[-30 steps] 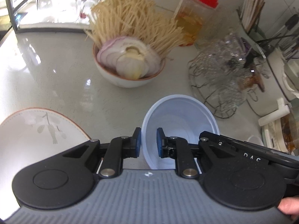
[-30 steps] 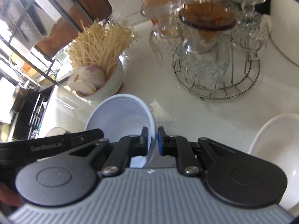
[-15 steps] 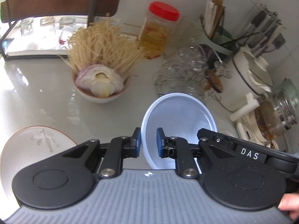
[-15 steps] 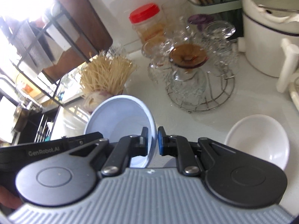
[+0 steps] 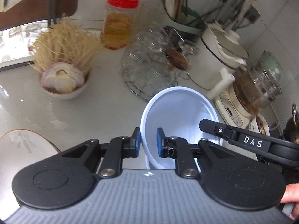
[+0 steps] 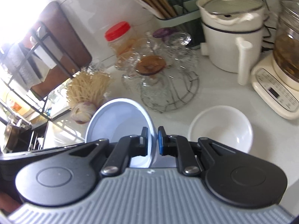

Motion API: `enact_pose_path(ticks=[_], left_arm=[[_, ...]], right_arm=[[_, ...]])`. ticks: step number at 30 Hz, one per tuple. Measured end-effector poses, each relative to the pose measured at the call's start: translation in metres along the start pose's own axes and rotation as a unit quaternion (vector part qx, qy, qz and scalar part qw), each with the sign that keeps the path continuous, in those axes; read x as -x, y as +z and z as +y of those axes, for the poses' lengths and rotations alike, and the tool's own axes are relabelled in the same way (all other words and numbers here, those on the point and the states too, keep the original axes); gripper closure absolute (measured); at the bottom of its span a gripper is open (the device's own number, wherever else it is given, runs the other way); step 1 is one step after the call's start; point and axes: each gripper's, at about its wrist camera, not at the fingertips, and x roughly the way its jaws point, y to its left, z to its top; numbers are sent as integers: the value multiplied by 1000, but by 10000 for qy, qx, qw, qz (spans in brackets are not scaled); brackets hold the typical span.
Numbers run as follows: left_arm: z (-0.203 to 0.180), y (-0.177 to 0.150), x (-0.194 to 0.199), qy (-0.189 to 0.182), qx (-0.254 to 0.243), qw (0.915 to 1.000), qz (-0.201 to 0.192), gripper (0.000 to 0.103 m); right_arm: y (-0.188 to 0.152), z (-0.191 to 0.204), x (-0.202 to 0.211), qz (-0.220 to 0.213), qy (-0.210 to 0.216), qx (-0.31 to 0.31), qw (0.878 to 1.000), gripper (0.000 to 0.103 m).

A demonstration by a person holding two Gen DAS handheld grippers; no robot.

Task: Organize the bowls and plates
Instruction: 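Lift the pale blue bowl and lower it into the other blue bowl, open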

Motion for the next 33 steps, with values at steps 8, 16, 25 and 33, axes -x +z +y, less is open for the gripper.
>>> enact_pose_path(ticks=[8, 16, 25, 33], left_arm=[[-9, -10, -21, -79, -108, 9994, 310, 83], [-9, -21, -44, -59, -39, 9975, 696, 83], [-6, -26, -60, 51, 77, 9960, 885, 82], [-5, -23, -64, 112, 170, 9950, 981, 63]], right_arm=[[-21, -16, 1, 223, -236, -183, 9993, 90], [-35, -28, -10, 454, -428, -264, 9977, 89], [-35, -33, -25, 662, -450, -279, 9964, 87], [-34, -36, -28, 746, -477, -457, 9950, 85]])
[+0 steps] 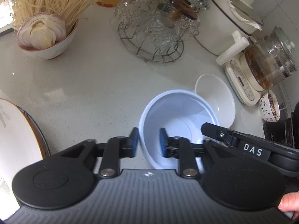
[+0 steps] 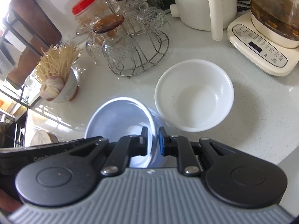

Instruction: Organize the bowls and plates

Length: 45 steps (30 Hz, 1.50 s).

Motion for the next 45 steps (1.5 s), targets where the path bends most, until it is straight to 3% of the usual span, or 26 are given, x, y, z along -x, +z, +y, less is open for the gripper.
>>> enact_pose_path(ticks=[1, 4, 11, 17, 21, 24, 45], left_arm=[[0, 0, 0, -6, -3, 10000, -17, 54], [1, 0, 3, -25, -72, 10000, -50, 52], [10, 1, 2, 20, -36, 9999, -135, 52], [11, 2, -5, -105, -73, 9999, -113, 55], [10, -1, -10, -171, -106, 9998, -89, 69], [11, -3, -13, -235, -110, 9997, -32, 72], [52, -14, 5, -160, 93, 9998, -9, 71]], right_arm=[[0, 0, 0, -9, -10, -24, 10000, 78], [0, 0, 3, -74, -45, -57, 9999, 63], [-4, -5, 13, -292, -157, -239, 9992, 64], [-11, -16, 3, -97, -30, -552, 9984, 64], [-17, -16, -4, -26, 92, -642, 9979, 70], [-20, -14, -7, -9, 147, -637, 9979, 74], [-27, 22, -18, 147, 166, -512, 9984, 75]])
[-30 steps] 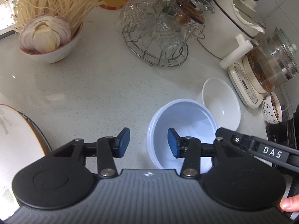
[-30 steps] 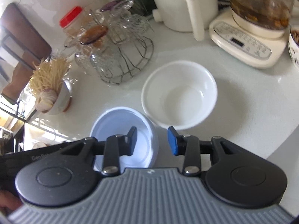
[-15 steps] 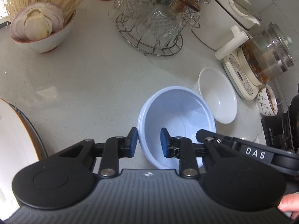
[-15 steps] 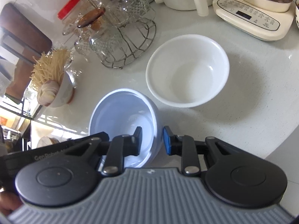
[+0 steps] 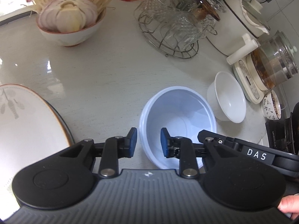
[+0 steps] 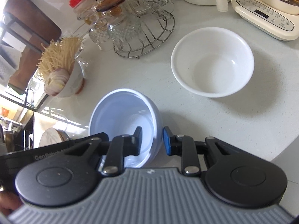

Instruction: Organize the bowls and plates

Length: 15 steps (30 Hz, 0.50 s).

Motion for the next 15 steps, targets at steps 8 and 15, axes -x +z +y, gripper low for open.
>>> enact_pose_path(ticks=[8, 15], left_arm=[[-4, 8, 24, 44, -359, 9989, -312, 71], [-22, 13, 58, -82, -899, 9928, -785, 71]], right_arm=[[-3, 4, 26, -637, -338, -34, 9974, 74], [-2, 16, 59, -1317, -494, 178, 9899, 74]])
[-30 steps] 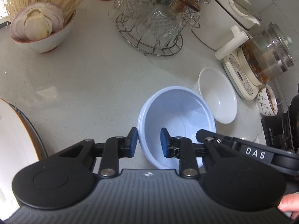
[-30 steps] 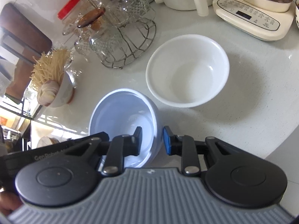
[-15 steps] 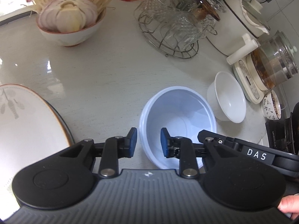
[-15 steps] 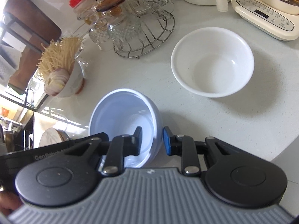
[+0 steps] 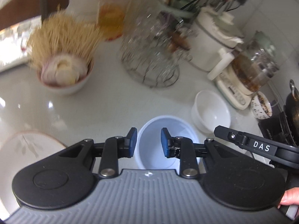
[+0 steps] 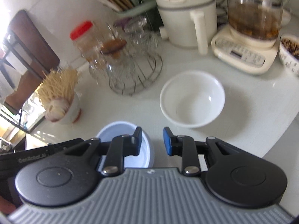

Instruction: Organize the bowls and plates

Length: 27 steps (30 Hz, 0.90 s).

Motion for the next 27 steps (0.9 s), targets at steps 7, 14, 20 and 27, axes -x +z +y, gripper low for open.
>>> enact_pose_path(ticks=[7, 14, 20, 27], left_arm=[[-9, 7, 28, -208, -404, 9986, -263, 71], [-9, 0, 37, -571, -545, 9968, -155, 71], [-26, 4, 31, -651, -744, 9950, -128, 71], [-56, 20, -7, -678, -640, 9956, 111, 71]], right_arm=[[-8, 20, 32, -469, -187, 40, 9987, 74], [-26, 27, 51, -614, -543, -88, 9966, 74], [-25, 8, 54, -661, -709, -291, 9949, 74], [-4, -28, 41, -543, -628, -614, 9947, 74]])
